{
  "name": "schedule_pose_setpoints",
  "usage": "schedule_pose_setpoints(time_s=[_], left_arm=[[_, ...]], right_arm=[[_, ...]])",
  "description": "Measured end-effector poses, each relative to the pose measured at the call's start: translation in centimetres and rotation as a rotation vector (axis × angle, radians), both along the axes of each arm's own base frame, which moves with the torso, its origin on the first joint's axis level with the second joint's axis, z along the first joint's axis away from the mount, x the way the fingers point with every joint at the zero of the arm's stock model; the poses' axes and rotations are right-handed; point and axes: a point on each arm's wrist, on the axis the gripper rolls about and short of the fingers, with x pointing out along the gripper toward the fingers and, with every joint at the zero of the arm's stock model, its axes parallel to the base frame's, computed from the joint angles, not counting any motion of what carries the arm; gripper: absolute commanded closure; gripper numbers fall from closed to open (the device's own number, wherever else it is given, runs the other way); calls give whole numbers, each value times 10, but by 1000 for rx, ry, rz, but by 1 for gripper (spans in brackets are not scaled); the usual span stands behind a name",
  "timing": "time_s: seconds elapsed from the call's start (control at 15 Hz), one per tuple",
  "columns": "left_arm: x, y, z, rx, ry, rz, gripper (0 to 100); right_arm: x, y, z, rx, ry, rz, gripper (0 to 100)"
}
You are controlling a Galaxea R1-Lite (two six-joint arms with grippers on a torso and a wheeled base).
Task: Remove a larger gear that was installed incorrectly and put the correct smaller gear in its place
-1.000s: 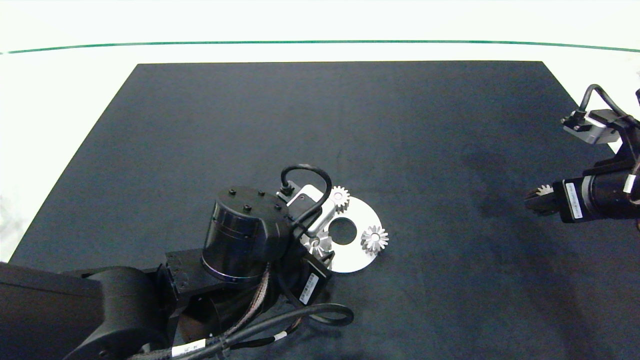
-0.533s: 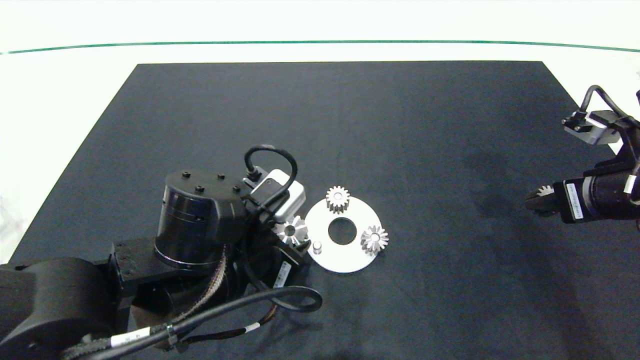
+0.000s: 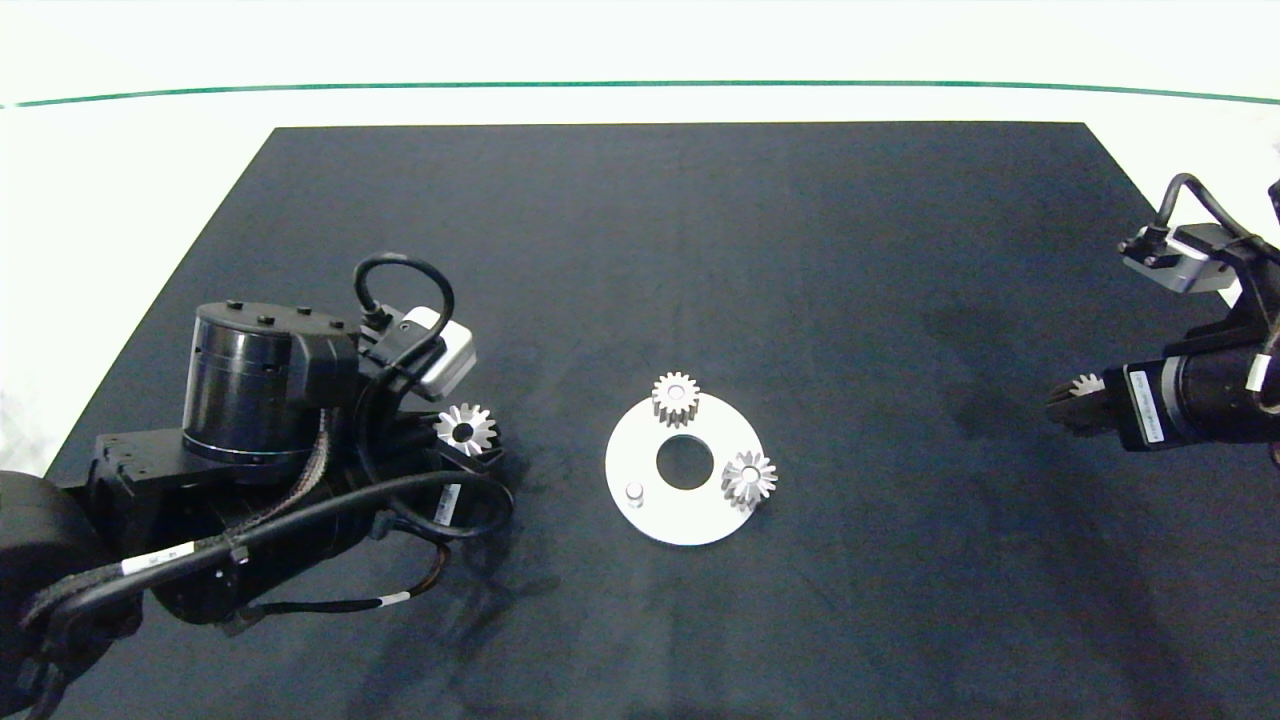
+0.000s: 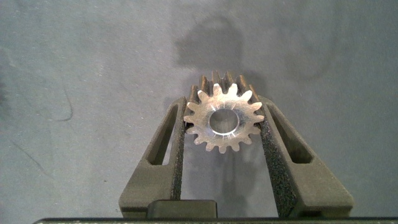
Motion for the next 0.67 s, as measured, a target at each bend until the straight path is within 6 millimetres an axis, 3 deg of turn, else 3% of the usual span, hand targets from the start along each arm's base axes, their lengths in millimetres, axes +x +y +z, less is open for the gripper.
schedule_pose_setpoints(time_s=[0.33, 0.4, 0.67], left_arm=[[11, 34, -6, -24, 36, 51, 66], [13, 42, -7, -26, 43, 58, 0], [13, 66, -10, -41, 59, 98, 0]], right_arm=[[-7, 23, 8, 1, -29, 124, 78], [-8, 29, 10, 1, -37, 151, 78], [-12, 56, 19, -5, -28, 264, 78]])
